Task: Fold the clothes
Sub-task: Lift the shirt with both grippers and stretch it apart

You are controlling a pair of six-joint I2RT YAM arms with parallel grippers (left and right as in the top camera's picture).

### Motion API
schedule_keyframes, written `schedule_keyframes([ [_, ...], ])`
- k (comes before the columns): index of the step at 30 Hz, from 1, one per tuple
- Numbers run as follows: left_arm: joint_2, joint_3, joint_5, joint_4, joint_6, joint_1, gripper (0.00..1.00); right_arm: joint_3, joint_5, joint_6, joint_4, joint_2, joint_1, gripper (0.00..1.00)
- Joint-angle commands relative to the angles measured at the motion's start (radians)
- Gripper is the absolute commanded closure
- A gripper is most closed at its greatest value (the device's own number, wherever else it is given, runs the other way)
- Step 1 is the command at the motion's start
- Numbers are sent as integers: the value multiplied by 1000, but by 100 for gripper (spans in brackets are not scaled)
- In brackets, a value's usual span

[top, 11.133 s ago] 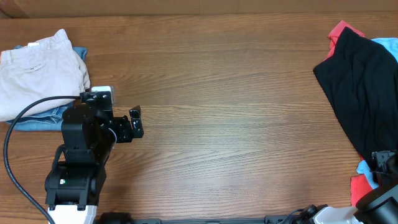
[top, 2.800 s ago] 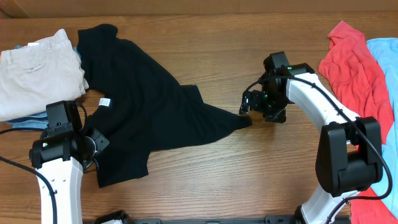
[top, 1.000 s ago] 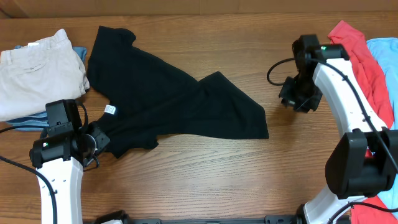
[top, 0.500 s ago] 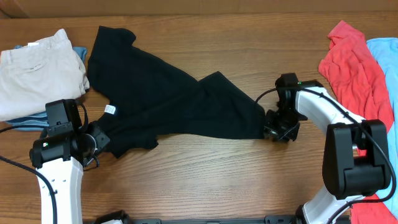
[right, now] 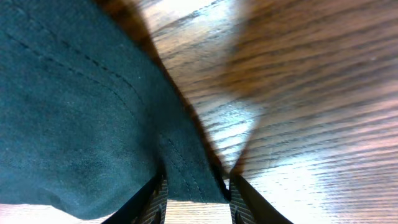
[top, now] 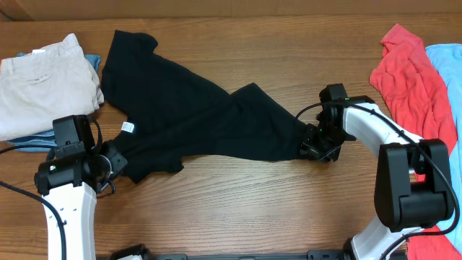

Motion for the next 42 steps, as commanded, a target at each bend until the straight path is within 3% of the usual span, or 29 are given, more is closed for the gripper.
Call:
schedule_keyframes([
  [1, -2, 15, -20, 6, 23, 5, 96, -12, -16, -4, 26, -1, 6, 64],
  [3, -2, 15, -20, 6, 23, 5, 96, -14, -16, -3, 39, -1, 6, 66],
  [8, -2, 15, -20, 5, 23, 5, 96, -14, -15, 0, 55, -1, 6, 96],
  [16, -2, 19, -20, 9, 31, 5, 96, 6, 11, -4, 62, -13, 4, 96],
  [22, -2, 108, -20, 3, 107, 5, 96, 152, 100, -8, -54, -106, -4, 96],
  [28, -3, 312, 51, -67, 214, 4, 96, 433, 198, -7, -243, -289, -6, 96],
  [34, -3, 557, 130, -120, 256, 4, 96, 718, 250, -8, -386, -401, -24, 96],
  [42, -3, 940, 130, -178, 255, 4, 96, 1134, 362, -56, -563, -475, -24, 96],
])
